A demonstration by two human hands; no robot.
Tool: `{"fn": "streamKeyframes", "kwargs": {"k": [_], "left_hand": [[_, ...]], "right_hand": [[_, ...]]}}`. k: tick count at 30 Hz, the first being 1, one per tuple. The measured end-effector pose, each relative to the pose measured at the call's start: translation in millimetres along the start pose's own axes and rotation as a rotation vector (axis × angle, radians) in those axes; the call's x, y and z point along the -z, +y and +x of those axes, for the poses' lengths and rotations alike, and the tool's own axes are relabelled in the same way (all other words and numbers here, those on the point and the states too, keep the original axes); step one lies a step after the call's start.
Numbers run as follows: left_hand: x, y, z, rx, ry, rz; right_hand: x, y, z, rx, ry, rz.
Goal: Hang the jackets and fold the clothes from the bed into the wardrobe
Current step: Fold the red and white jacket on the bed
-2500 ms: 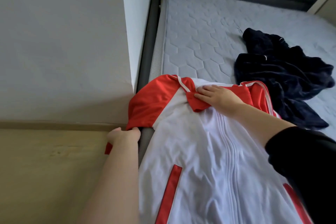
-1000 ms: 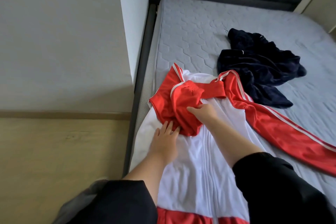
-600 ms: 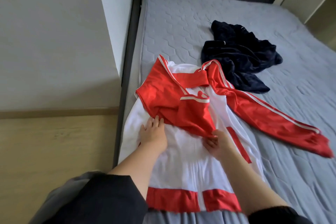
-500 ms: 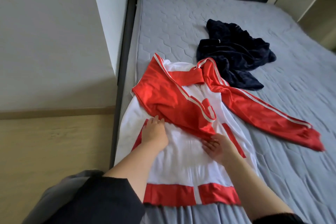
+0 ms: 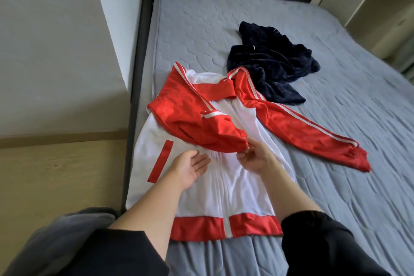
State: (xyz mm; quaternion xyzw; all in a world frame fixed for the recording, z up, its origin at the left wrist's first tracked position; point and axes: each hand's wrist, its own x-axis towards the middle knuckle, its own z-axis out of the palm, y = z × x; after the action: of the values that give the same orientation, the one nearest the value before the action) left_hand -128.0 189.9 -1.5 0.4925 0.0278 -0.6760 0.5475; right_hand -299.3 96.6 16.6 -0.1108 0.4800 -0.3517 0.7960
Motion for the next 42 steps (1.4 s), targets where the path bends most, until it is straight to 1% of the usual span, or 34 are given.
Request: {"fn": "streamKeyframes", "kwargs": {"k": [4,6,9,12,14,16,19,22,24,26,29,31,33,35,39,42], "left_hand": [[0,2,2,0.022,0.003,0.083],[0,3,2,0.017,-0.002,0.128],[1,2,2,0.027,-0.019,0.134],[0,3,2,0.032,-0.018,0.152],[-2,3,2,0.045,-0.017,0.179],[-6,1,1,0.075,-0.039,0.182],[-14,-5,2,0.14,-0.09,0.082],[-23,-10,2,0.131,-0.114,0.0],[-29,-12,2,0.079,-0.081,-0.045],[-33,-13,2,0.031,-0.006,-0.057],[-28,-10,4,0.021,0.108,-0.048],[-20,-7,6,0.029,0.147,0.007],[-12,-5,5,0.052,0.164,0.095],[-8,-5,4,0.071,0.173,0.149],[-9,-6,2,0.072,0.196,0.077],[-12,-7,1,0.077,0.177,0.073]], "right_hand": [[14,7,-8,0.192,-0.316,0.211],[27,7,-9,0.223,-0.329,0.277],[45,6,-6,0.176,-0.266,0.336],[49,4,-8,0.132,-0.166,0.247],[48,3,-12,0.158,-0.102,0.255],[46,3,-18,0.191,-0.071,0.281],[46,7,-27,0.216,-0.054,0.304],[47,22,-39,0.184,-0.059,0.259],[50,34,-46,0.17,-0.03,0.211],[57,42,-52,0.174,-0.002,0.218],[74,45,-57,0.218,0.034,0.375],[88,42,-61,0.246,0.119,0.46],[100,39,-62,0.213,0.199,0.408],[103,37,-63,0.149,0.25,0.255],[106,33,-65,0.111,0.384,-0.251],[110,32,-72,0.044,0.441,-0.403]]}}
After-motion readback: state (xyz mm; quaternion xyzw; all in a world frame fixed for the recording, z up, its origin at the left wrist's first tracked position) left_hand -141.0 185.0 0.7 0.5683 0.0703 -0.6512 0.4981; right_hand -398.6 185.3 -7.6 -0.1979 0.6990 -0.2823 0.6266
